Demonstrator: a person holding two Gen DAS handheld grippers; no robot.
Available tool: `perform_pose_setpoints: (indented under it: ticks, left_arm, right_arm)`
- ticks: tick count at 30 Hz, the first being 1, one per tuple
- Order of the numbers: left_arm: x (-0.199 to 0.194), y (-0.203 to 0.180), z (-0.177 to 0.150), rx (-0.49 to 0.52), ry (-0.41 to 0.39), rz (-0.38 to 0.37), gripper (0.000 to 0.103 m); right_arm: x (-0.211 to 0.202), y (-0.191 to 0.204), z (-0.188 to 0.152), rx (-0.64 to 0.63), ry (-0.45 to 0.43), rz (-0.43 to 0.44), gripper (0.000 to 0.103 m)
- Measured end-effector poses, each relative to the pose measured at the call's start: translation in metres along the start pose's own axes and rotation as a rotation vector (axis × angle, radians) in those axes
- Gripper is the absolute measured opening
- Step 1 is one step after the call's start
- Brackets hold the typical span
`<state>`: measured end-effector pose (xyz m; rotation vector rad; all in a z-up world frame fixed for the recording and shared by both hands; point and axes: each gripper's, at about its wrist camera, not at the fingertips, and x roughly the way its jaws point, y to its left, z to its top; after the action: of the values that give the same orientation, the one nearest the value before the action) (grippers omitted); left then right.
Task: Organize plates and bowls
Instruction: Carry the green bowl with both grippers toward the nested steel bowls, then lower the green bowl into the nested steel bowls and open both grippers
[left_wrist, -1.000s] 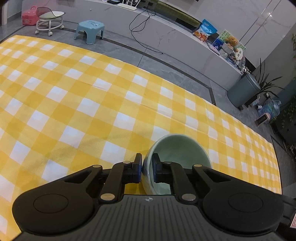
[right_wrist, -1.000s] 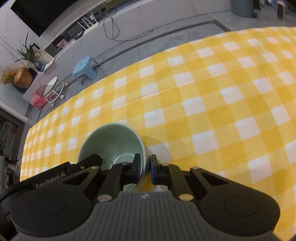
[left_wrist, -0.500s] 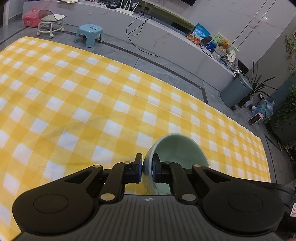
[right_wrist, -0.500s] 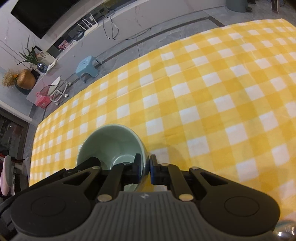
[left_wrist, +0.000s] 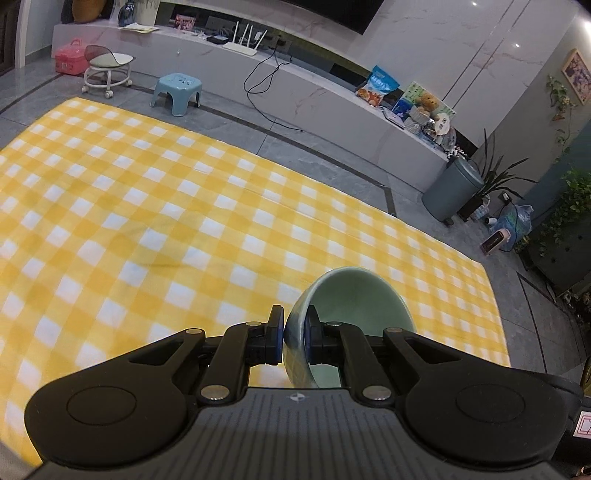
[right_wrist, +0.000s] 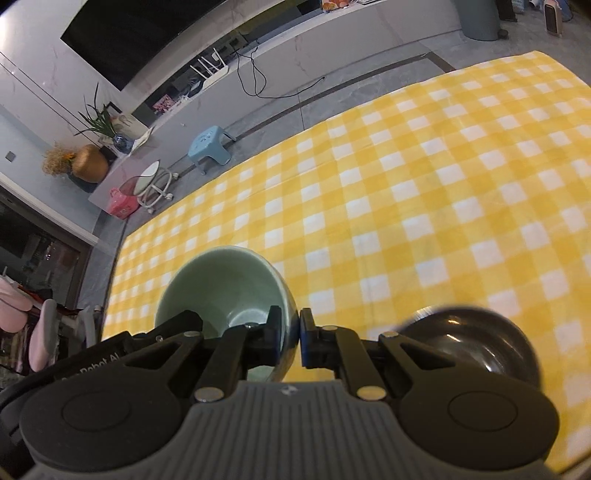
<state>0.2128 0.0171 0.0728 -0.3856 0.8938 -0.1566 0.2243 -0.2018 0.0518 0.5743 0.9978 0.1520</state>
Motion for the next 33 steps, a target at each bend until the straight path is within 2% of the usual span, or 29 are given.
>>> perform_pose_setpoints:
  ticks: [9,15,24,33]
  left_arm:
    - [-0.038,-0.040,-0.035,0.027,-0.015,-0.054,0.012]
    - [-0.035,-0.066,-0.060,0.051,0.039,-0.080,0.012]
    - [-0.004,-0.079,-0.082,0.061,0.143,-0.076,0.011]
    - [0.020,-0.069,-0.077,0.078,0.195,-0.033,0.010]
  right_arm:
    - [-0.076,-0.033,-0.023,0.013,-0.043,0.021,0.008]
    - [-0.100,-0.062,-0.030,0.031,-0.033,-0.014,0.008]
    - [-0.094,-0.100,-0.033,0.078,0.029,-0.068,0.008]
    - [-0.064,-0.107,-0.033,0.070,0.072,-0.060,0.008]
